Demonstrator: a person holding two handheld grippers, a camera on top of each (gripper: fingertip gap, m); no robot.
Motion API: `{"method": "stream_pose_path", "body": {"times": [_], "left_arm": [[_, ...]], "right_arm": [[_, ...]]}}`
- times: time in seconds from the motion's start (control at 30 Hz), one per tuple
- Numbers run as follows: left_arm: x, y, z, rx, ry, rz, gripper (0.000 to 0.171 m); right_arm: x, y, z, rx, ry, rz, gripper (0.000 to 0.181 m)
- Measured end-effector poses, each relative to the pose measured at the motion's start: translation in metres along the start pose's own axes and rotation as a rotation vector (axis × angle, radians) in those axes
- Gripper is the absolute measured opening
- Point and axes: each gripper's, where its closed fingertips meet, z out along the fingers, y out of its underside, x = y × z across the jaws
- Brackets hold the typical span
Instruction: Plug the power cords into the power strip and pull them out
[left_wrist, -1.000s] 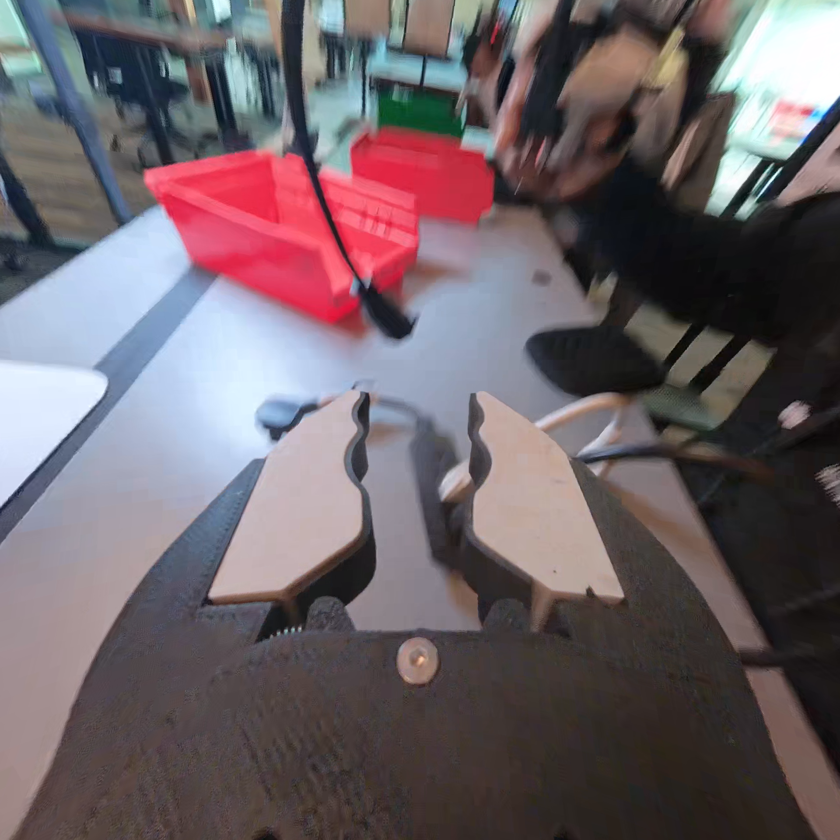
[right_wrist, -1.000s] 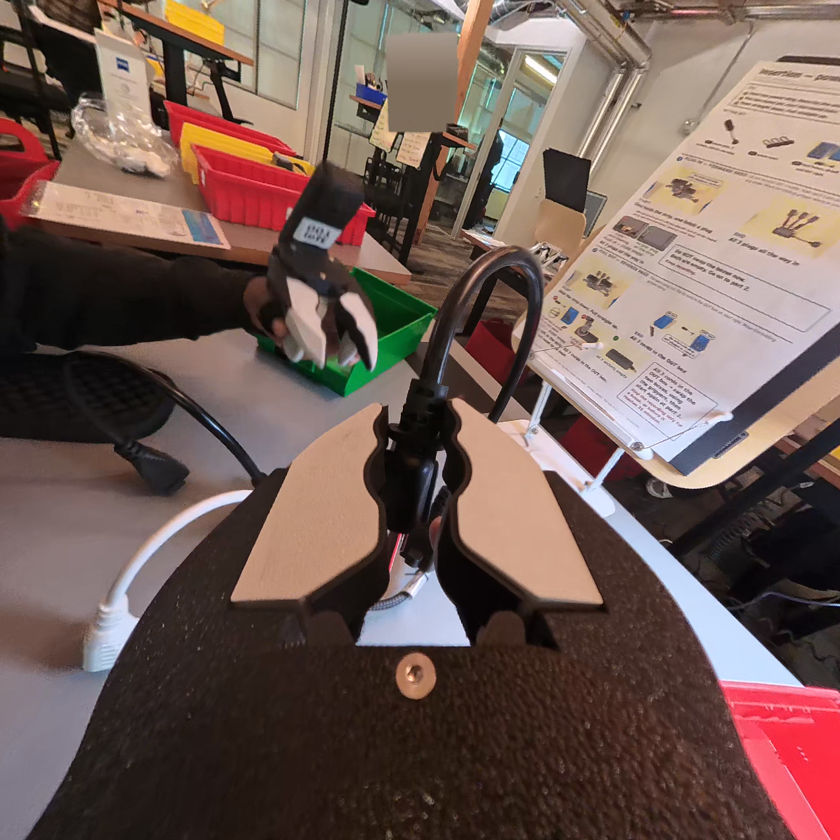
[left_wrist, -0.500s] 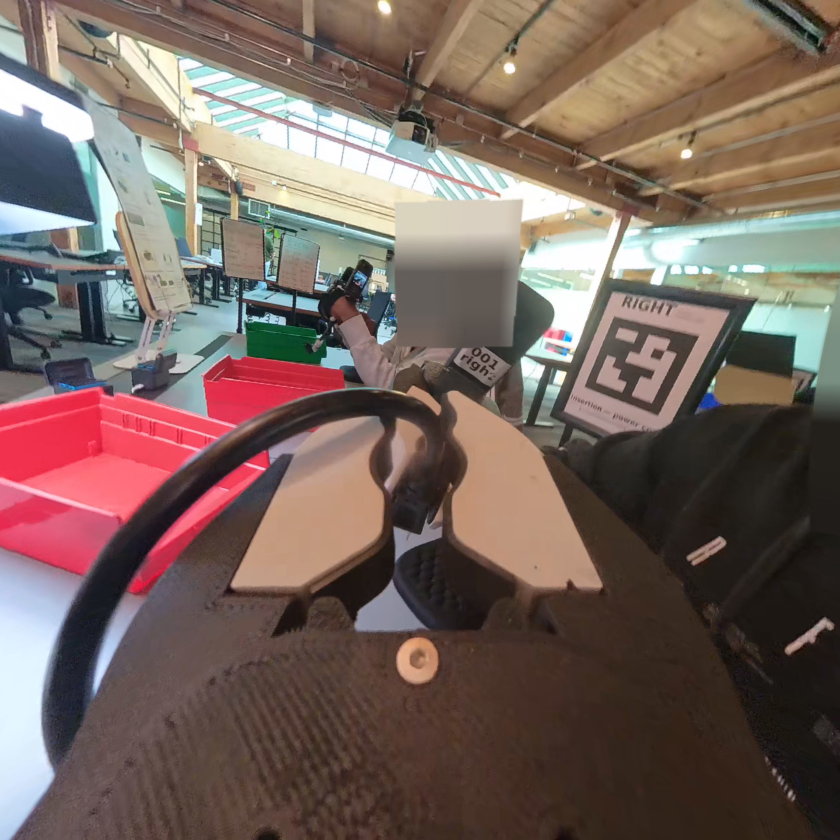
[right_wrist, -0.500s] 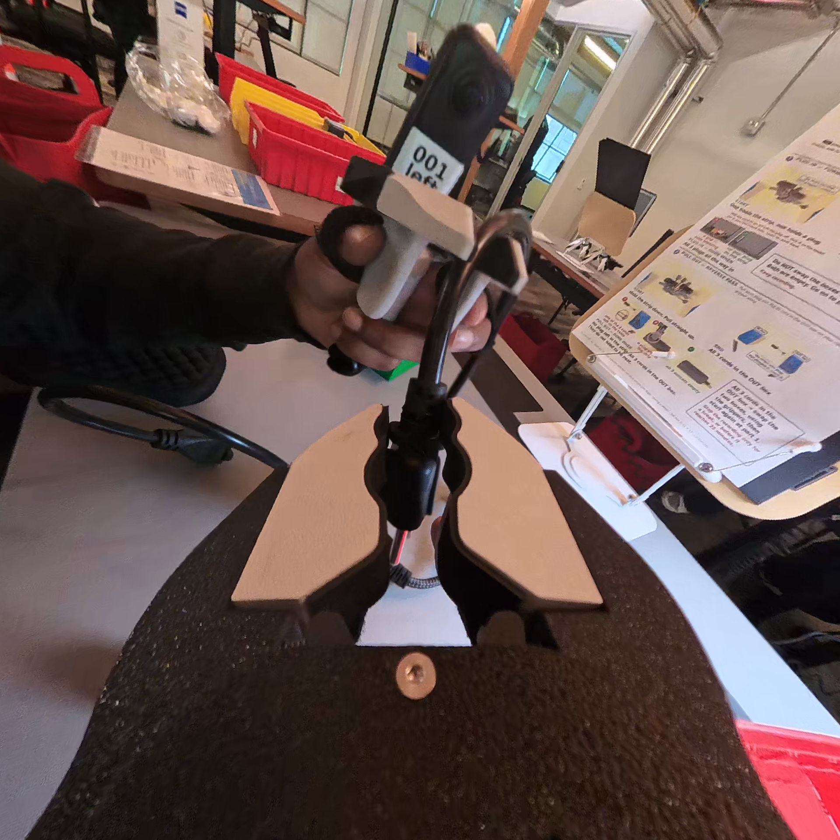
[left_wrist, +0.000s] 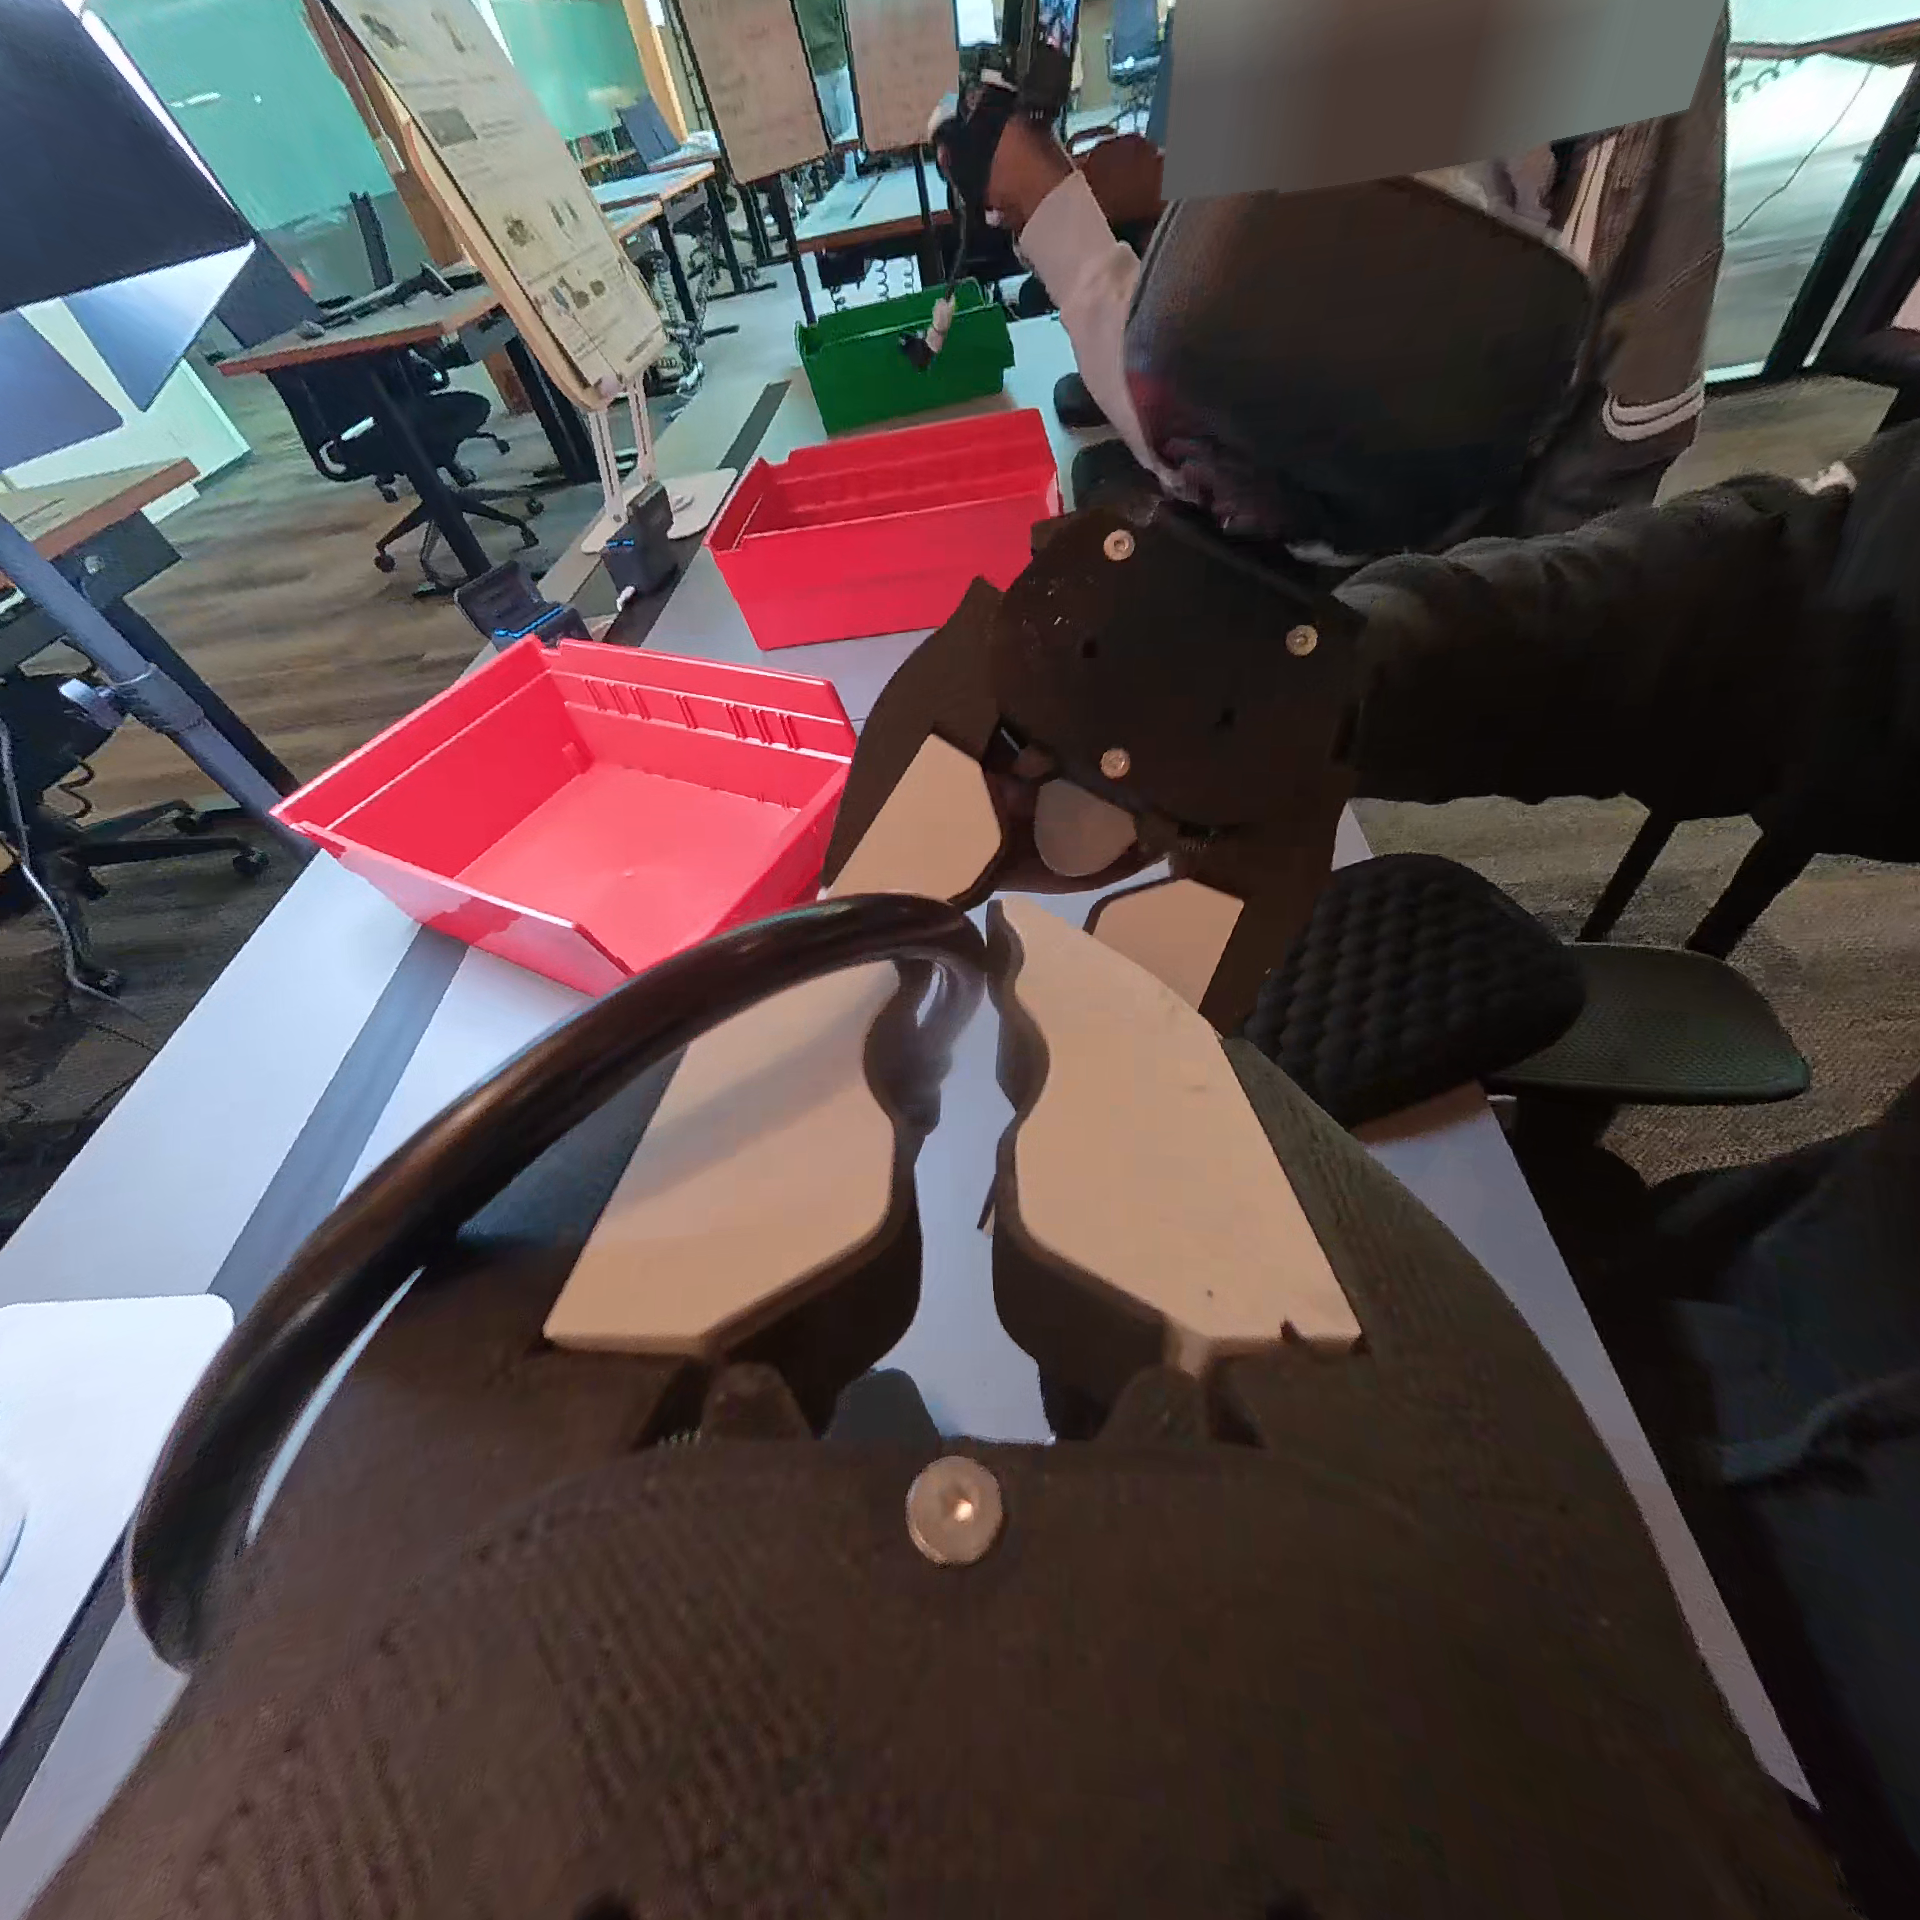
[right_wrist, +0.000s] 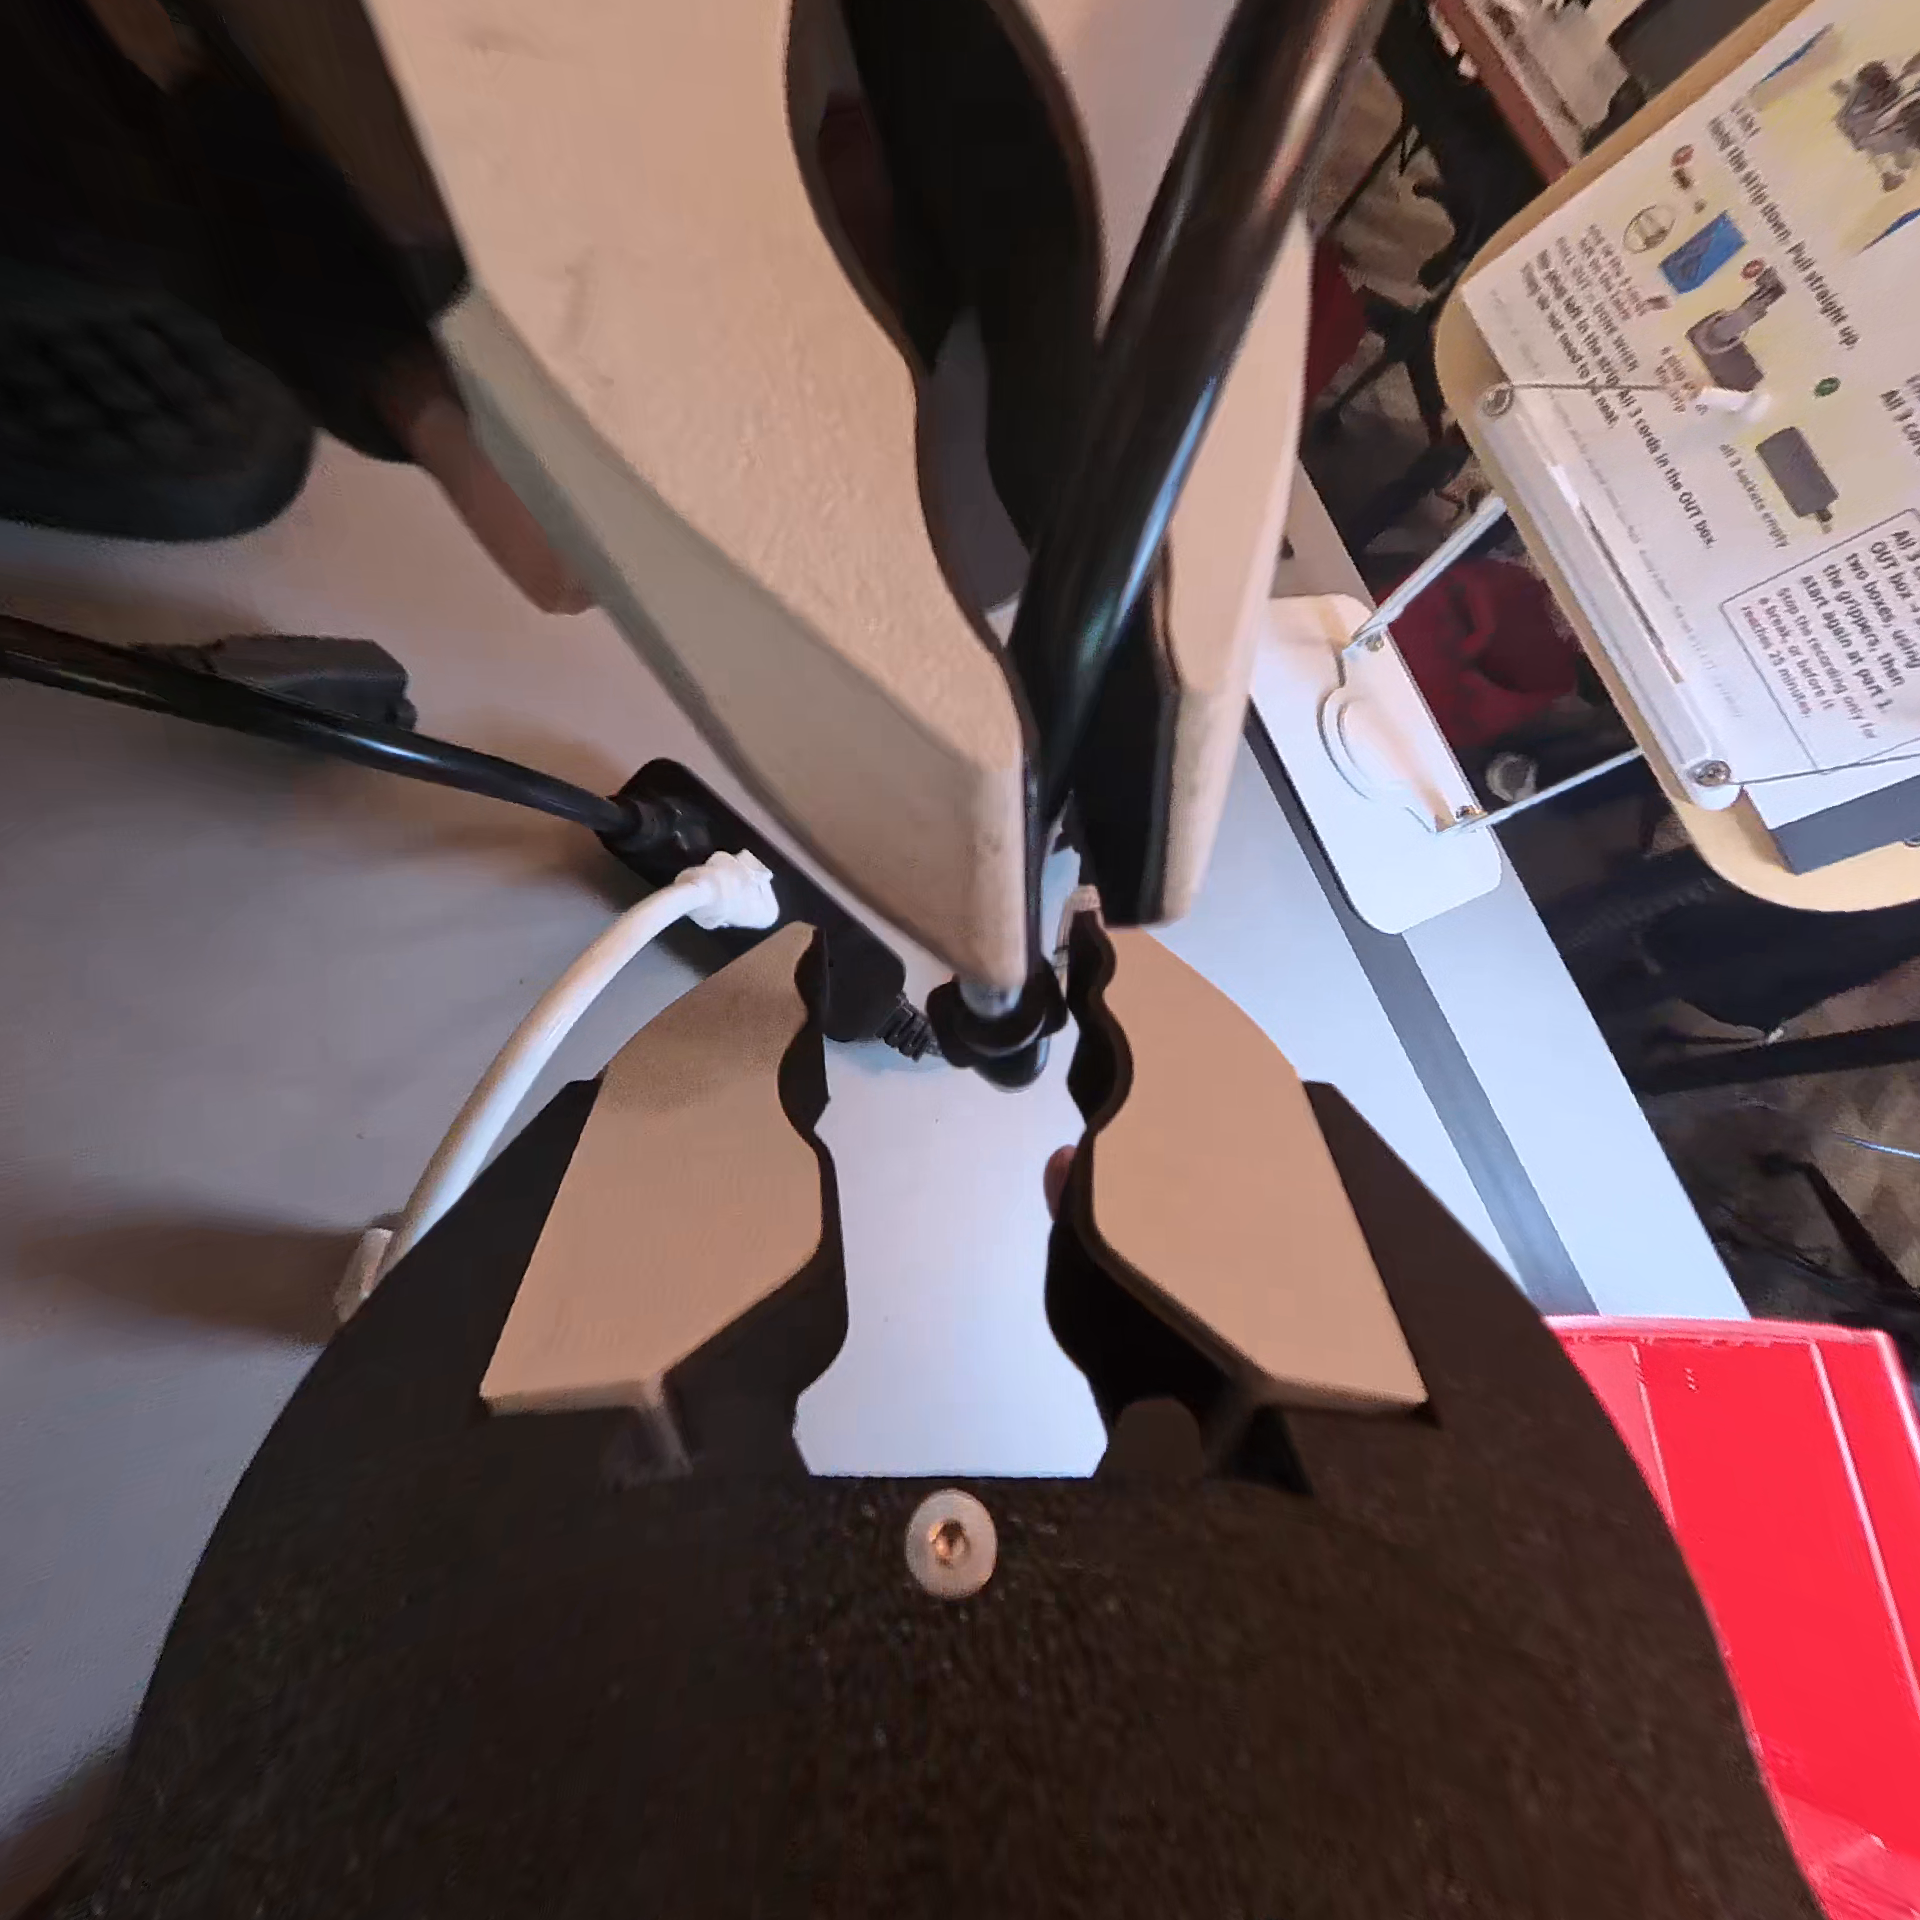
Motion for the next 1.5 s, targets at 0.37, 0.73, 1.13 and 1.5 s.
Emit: {"method": "stream_pose_path", "body": {"times": [0.37, 0.73, 1.13, 1.5], "left_arm": [[0.005, 0.006, 0.002, -0.046, -0.017, 0.015, 0.010], [0.007, 0.014, 0.018, -0.051, 0.013, -0.037, 0.010], [-0.003, 0.039, 0.029, -0.117, 0.004, -0.070, 0.010], [-0.010, 0.060, 0.038, -0.184, -0.012, -0.092, 0.009]], "right_arm": [[-0.007, -0.005, 0.016, 0.052, 0.004, -0.032, 0.025], [-0.009, -0.004, 0.014, 0.152, -0.008, 0.025, 0.021], [-0.006, 0.025, 0.032, 0.080, 0.000, 0.022, 0.021], [0.000, 0.052, 0.047, 0.050, 0.020, 0.035, 0.021]]}}
